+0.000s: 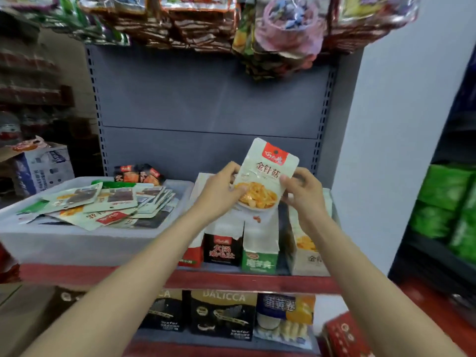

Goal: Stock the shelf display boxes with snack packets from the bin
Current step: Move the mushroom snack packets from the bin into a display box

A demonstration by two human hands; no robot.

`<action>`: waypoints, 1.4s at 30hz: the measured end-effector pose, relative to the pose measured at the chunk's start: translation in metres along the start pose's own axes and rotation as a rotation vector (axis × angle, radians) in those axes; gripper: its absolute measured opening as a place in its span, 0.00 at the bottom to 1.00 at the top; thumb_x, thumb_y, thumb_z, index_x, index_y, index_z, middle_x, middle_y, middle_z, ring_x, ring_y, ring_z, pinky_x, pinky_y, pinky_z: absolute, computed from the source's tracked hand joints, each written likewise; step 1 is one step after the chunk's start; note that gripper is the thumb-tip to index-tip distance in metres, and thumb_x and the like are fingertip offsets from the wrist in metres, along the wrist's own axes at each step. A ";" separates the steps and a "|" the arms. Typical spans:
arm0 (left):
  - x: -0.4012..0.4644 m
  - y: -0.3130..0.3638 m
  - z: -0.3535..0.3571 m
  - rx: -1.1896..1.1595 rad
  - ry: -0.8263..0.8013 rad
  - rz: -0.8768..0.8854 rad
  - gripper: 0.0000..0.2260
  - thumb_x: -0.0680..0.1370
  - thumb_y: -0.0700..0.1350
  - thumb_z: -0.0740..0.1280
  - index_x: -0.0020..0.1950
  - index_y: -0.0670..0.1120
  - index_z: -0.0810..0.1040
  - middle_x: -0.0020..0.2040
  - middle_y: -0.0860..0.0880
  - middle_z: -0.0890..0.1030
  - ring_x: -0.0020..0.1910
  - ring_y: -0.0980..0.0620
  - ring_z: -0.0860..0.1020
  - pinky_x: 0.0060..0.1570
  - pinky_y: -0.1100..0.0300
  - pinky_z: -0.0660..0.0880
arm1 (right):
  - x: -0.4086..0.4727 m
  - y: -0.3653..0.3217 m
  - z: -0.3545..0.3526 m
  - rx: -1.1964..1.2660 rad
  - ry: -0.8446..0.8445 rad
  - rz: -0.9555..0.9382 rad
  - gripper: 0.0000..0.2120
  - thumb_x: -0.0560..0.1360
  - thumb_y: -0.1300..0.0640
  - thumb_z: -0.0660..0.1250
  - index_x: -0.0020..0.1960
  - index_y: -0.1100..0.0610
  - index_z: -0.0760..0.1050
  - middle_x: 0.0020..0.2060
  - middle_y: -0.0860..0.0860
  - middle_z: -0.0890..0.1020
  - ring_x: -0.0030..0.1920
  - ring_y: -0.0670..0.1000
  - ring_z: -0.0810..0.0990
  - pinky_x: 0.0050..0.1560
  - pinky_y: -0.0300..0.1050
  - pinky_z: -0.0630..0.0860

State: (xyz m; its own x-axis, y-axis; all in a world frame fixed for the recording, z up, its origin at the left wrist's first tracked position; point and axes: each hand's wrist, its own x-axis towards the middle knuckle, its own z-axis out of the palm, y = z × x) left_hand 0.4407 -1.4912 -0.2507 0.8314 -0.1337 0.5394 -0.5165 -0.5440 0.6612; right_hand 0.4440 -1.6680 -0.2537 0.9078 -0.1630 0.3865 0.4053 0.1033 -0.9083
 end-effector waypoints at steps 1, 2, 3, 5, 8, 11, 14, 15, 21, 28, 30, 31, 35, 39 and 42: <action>0.003 0.006 0.013 -0.012 -0.032 -0.006 0.08 0.76 0.40 0.68 0.51 0.47 0.70 0.50 0.49 0.81 0.45 0.50 0.79 0.39 0.62 0.74 | 0.000 -0.004 -0.013 -0.026 0.025 -0.024 0.04 0.77 0.64 0.64 0.52 0.59 0.73 0.41 0.48 0.82 0.41 0.48 0.82 0.33 0.37 0.78; 0.005 0.013 0.025 -0.024 -0.051 -0.013 0.09 0.76 0.40 0.68 0.52 0.47 0.70 0.51 0.50 0.80 0.44 0.50 0.79 0.40 0.61 0.74 | 0.002 -0.007 -0.026 -0.061 0.047 -0.046 0.04 0.77 0.64 0.64 0.51 0.59 0.73 0.39 0.47 0.82 0.40 0.47 0.82 0.34 0.38 0.79; 0.008 0.019 0.038 -0.041 -0.063 -0.020 0.10 0.76 0.40 0.68 0.52 0.46 0.69 0.51 0.50 0.80 0.43 0.51 0.79 0.41 0.61 0.75 | 0.003 -0.010 -0.038 -0.095 0.067 -0.062 0.04 0.77 0.64 0.64 0.51 0.59 0.73 0.39 0.46 0.82 0.39 0.47 0.82 0.36 0.41 0.80; 0.014 0.030 0.061 -0.047 -0.084 -0.031 0.11 0.75 0.41 0.69 0.52 0.45 0.68 0.49 0.53 0.79 0.40 0.54 0.78 0.37 0.66 0.74 | 0.007 -0.013 -0.061 -0.160 0.101 -0.087 0.04 0.77 0.63 0.64 0.51 0.57 0.74 0.40 0.47 0.83 0.41 0.48 0.83 0.40 0.45 0.81; 0.021 0.038 0.090 -0.046 -0.137 -0.071 0.11 0.74 0.41 0.71 0.51 0.43 0.70 0.43 0.55 0.76 0.41 0.55 0.77 0.39 0.63 0.76 | 0.013 -0.014 -0.088 -0.250 0.122 -0.126 0.04 0.77 0.62 0.64 0.51 0.57 0.75 0.43 0.50 0.82 0.44 0.50 0.83 0.40 0.44 0.79; 0.023 0.039 0.109 -0.010 -0.132 -0.065 0.09 0.73 0.43 0.72 0.46 0.46 0.73 0.40 0.55 0.77 0.38 0.59 0.75 0.35 0.69 0.72 | 0.018 -0.010 -0.105 -0.374 0.128 -0.149 0.04 0.77 0.60 0.65 0.52 0.57 0.75 0.45 0.53 0.82 0.46 0.52 0.82 0.43 0.48 0.80; 0.023 0.036 0.117 0.017 -0.031 -0.086 0.09 0.74 0.43 0.71 0.49 0.46 0.72 0.40 0.53 0.78 0.37 0.60 0.75 0.32 0.68 0.68 | 0.021 0.003 -0.113 -0.486 0.100 -0.160 0.05 0.77 0.61 0.64 0.51 0.55 0.72 0.47 0.54 0.81 0.48 0.54 0.81 0.46 0.52 0.80; 0.024 0.035 0.119 0.014 0.006 -0.091 0.10 0.74 0.43 0.71 0.50 0.46 0.71 0.40 0.54 0.78 0.37 0.60 0.75 0.33 0.67 0.68 | 0.020 0.008 -0.114 -0.508 0.088 -0.169 0.07 0.76 0.62 0.65 0.51 0.53 0.70 0.46 0.52 0.80 0.48 0.53 0.80 0.46 0.52 0.81; 0.019 0.030 0.126 0.166 -0.031 0.008 0.21 0.73 0.41 0.71 0.61 0.51 0.65 0.45 0.53 0.77 0.41 0.57 0.77 0.39 0.61 0.76 | 0.014 0.029 -0.118 -0.742 -0.015 -0.250 0.25 0.73 0.68 0.65 0.66 0.52 0.64 0.50 0.47 0.76 0.48 0.44 0.76 0.42 0.29 0.72; 0.010 0.024 0.122 0.343 -0.014 0.064 0.16 0.76 0.47 0.68 0.61 0.50 0.69 0.57 0.53 0.71 0.49 0.56 0.72 0.42 0.63 0.69 | 0.002 0.036 -0.110 -1.199 -0.044 -0.317 0.21 0.75 0.62 0.66 0.66 0.55 0.69 0.64 0.52 0.67 0.65 0.52 0.65 0.63 0.43 0.70; 0.005 0.018 0.111 0.309 0.029 0.076 0.12 0.77 0.47 0.66 0.60 0.51 0.71 0.56 0.54 0.72 0.50 0.56 0.72 0.44 0.62 0.70 | -0.002 0.033 -0.098 -1.208 -0.015 -0.415 0.21 0.73 0.62 0.67 0.66 0.55 0.69 0.64 0.53 0.68 0.66 0.53 0.65 0.62 0.47 0.71; 0.002 0.014 0.103 0.299 0.049 0.081 0.11 0.77 0.47 0.65 0.59 0.50 0.71 0.55 0.54 0.72 0.50 0.56 0.72 0.45 0.61 0.71 | -0.004 0.032 -0.090 -1.196 -0.023 -0.455 0.21 0.73 0.62 0.67 0.65 0.55 0.70 0.64 0.52 0.69 0.65 0.53 0.65 0.62 0.47 0.71; -0.012 -0.010 0.059 0.311 0.148 0.099 0.07 0.77 0.44 0.65 0.55 0.50 0.73 0.51 0.55 0.72 0.50 0.55 0.72 0.46 0.60 0.68 | -0.009 0.030 -0.042 -1.105 -0.197 -0.476 0.18 0.75 0.58 0.66 0.64 0.56 0.71 0.62 0.51 0.69 0.64 0.50 0.66 0.61 0.42 0.67; -0.028 -0.047 -0.010 0.385 0.264 0.045 0.07 0.75 0.40 0.65 0.53 0.47 0.74 0.50 0.51 0.74 0.51 0.51 0.73 0.49 0.55 0.69 | -0.016 0.035 0.024 -0.976 -0.367 -0.464 0.17 0.77 0.55 0.64 0.65 0.54 0.69 0.63 0.50 0.69 0.65 0.49 0.65 0.58 0.42 0.67; -0.044 -0.081 -0.076 0.477 0.359 -0.062 0.09 0.73 0.36 0.66 0.53 0.43 0.76 0.50 0.44 0.78 0.52 0.44 0.74 0.52 0.51 0.70 | -0.021 0.043 0.079 -0.908 -0.470 -0.450 0.18 0.77 0.56 0.63 0.66 0.56 0.69 0.64 0.52 0.70 0.66 0.51 0.65 0.61 0.42 0.65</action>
State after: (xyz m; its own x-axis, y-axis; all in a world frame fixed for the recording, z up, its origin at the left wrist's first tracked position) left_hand 0.4306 -1.3781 -0.2887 0.6927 0.1528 0.7049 -0.2514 -0.8649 0.4346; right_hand 0.4513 -1.5829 -0.2886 0.7265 0.4022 0.5571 0.6524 -0.6583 -0.3756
